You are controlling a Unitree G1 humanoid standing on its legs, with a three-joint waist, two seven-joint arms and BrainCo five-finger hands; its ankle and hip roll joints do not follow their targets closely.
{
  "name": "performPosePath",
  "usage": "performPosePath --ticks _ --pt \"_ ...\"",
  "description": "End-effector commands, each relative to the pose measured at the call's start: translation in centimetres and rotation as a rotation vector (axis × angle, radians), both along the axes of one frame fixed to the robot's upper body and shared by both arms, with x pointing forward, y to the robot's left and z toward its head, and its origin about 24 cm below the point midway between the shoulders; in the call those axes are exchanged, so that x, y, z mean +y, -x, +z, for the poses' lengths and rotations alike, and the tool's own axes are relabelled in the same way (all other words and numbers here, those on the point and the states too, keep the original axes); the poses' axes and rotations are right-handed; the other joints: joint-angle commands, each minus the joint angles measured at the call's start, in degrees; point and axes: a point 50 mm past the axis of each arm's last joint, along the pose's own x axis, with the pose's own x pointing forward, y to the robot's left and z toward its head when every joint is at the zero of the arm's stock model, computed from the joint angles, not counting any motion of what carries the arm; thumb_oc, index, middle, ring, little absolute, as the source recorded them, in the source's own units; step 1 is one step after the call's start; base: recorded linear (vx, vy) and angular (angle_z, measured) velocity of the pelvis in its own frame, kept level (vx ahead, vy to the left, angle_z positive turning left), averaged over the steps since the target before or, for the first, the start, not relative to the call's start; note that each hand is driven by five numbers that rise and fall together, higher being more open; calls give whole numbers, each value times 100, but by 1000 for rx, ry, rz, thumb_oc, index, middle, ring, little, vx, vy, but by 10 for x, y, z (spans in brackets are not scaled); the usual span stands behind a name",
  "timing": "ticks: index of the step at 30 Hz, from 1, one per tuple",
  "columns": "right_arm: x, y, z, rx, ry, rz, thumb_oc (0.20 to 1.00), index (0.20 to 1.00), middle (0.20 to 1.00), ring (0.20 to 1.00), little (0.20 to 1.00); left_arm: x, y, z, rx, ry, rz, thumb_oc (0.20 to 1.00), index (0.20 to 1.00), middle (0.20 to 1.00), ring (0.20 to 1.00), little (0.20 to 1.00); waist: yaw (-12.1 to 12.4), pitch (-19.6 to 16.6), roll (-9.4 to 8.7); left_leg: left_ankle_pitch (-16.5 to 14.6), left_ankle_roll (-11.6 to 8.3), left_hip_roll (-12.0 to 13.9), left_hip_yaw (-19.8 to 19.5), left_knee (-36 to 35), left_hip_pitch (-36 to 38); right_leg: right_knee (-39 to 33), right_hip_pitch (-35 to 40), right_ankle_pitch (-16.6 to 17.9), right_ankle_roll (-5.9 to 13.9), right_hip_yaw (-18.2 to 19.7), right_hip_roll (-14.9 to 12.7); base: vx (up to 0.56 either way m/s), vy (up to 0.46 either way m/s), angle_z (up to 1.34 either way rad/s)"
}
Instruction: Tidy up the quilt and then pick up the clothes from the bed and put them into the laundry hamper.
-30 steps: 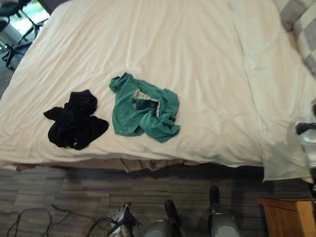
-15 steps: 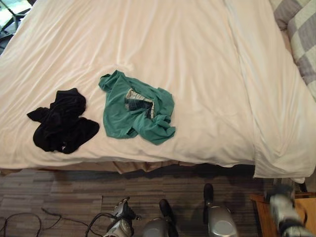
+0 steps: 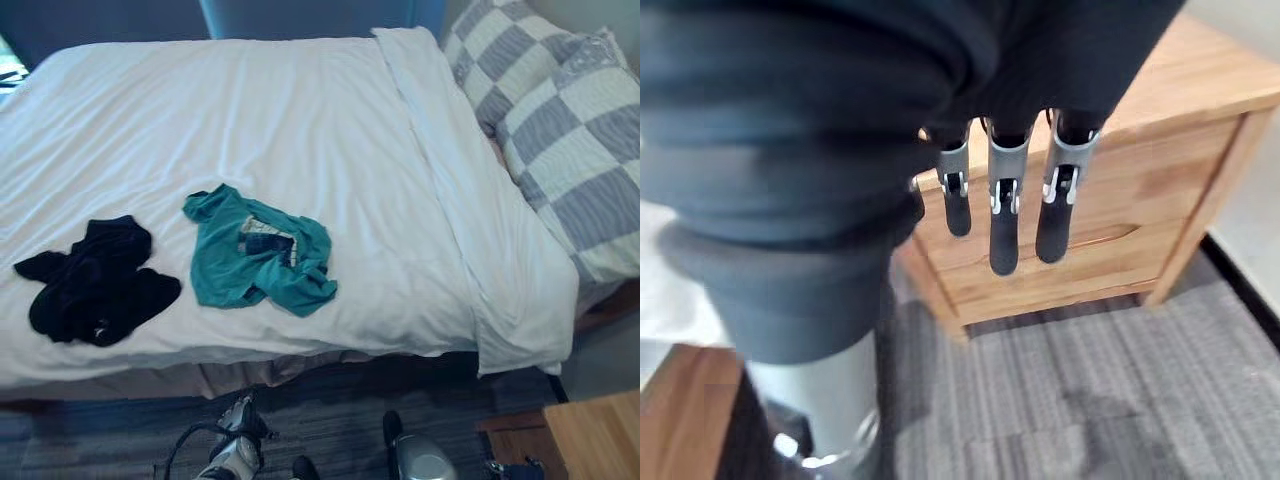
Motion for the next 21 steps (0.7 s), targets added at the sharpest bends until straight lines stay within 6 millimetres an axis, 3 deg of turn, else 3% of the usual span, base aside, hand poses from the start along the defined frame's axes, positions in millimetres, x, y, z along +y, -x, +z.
performPosePath --ticks 1,2,4,5,7,8,9,10,11,12,13,14,15,16,17,19,20,21 --pt "-13 -34 13 -52 69 108 1000 1000 1000 1000 1000 -4 -13 5 -56 28 18 1000 1000 1000 1000 1000 231 330 63 -565 -444 -65 -101 1887 -1047 -709 529 -415 69 215 -58 -103 30 64" --pt "-12 -34 13 -53 69 108 1000 1000 1000 1000 1000 -4 -13 5 -57 27 18 1000 1000 1000 1000 1000 227 313 66 -559 -446 -56 -105 1905 -1085 -718 505 -398 63 212 -51 -155 82 91" --pt "-15 -39 15 -44 93 139 1000 1000 1000 1000 1000 -7 -12 4 -65 50 55 1000 1000 1000 1000 1000 334 361 107 -241 -794 267 -235 2226 -1386 -1040 665 -363 61 46 -240 -109 225 60" --pt "-11 -39 14 -44 79 163 1000 1000 1000 1000 1000 -6 -5 1 -55 60 102 1000 1000 1000 1000 1000 328 290 157 -349 -764 553 -390 1851 -1207 -1139 689 -305 193 -46 -426 -33 414 30" --pt "-8 -38 13 -36 67 194 1000 1000 1000 1000 1000 -3 6 -3 -22 51 118 1000 1000 1000 1000 1000 306 179 182 -169 -762 902 -583 1319 -969 -1088 569 -258 316 -36 -632 17 389 41" --pt "-8 -38 13 -36 67 194 1000 1000 1000 1000 1000 -3 6 -3 -22 51 118 1000 1000 1000 1000 1000 306 182 182 -167 -762 901 -582 1315 -962 -1089 574 -259 316 -37 -633 9 523 31" --pt "-6 -31 10 -3 64 215 1000 1000 1000 1000 1000 -2 9 -4 -6 39 104 1000 1000 1000 1000 1000 260 116 221 161 -865 1419 -710 849 -859 -1057 449 -226 470 -17 -897 0 602 15" --pt "-10 -26 9 8 69 205 1000 1000 1000 1000 1000 -4 3 -3 -26 39 97 1000 1000 1000 1000 1000 221 111 231 429 -948 1752 -607 672 -853 -1053 426 -208 567 -96 -1088 7 599 14" --pt "-11 -26 9 9 70 205 1000 1000 1000 1000 1000 -4 4 -3 -26 39 96 1000 1000 1000 1000 1000 209 119 237 444 -956 1752 -617 638 -829 -1054 451 -221 567 -117 -1085 122 617 22" --pt "-17 -10 6 56 74 153 1000 1000 1000 1000 1000 -6 0 -1 -37 35 79 1000 1000 1000 1000 1000 162 -13 311 642 -1073 2099 -303 412 -734 -1074 572 -258 754 -316 -1284 126 375 28" --pt "-17 -10 5 57 74 153 1000 1000 1000 1000 1000 -6 0 -2 -36 35 79 1000 1000 1000 1000 1000 165 -6 311 652 -1078 2097 -292 382 -700 -1080 591 -262 756 -317 -1283 281 787 53" --pt "-18 13 0 116 53 99 1000 1000 1000 1000 1000 -15 -9 1 -55 50 22 1000 1000 1000 1000 1000 133 -144 317 624 -1266 1997 -133 172 -716 -1076 722 -13 910 -479 -1614 169 412 56" --pt "-18 14 0 117 53 98 1000 1000 1000 1000 1000 -16 -9 1 -54 50 21 1000 1000 1000 1000 1000 124 -148 306 622 -1262 1980 -146 174 -722 -1094 741 -8 910 -498 -1631 223 629 62" --pt "-15 15 -2 120 42 88 1000 1000 1000 1000 1000 -14 -10 2 -57 44 16 1000 1000 1000 1000 1000 101 -112 231 460 -1187 1744 -211 267 -774 -986 681 423 910 -441 -1820 83 596 76" --pt "-4 16 -6 126 11 102 1000 1000 1000 1000 1000 -6 -10 2 -30 10 -35 1000 1000 1000 1000 1000 104 -45 80 235 -1031 1429 8 277 -660 -589 382 811 812 -654 -2074 77 596 42" --pt "-4 16 -6 126 10 102 1000 1000 1000 1000 1000 -6 -10 2 -30 9 -35 1000 1000 1000 1000 1000 111 -58 72 242 -1025 1420 18 275 -676 -592 357 823 813 -641 -2081 11 289 -30" --pt "0 12 -6 117 1 119 1000 1000 1000 1000 1000 -2 -10 3 -23 -4 -43 1000 1000 1000 1000 1000 139 -16 57 149 -917 1326 176 273 -608 -328 206 678 696 -888 -2018 60 546 -39" --pt "5 9 -7 109 -14 160 1000 1000 1000 1000 1000 6 -8 4 -5 -2 -19 1000 1000 1000 1000 1000 108 49 36 90 -766 1154 462 113 -429 116 35 151 597 -1040 -1423 105 709 -34"
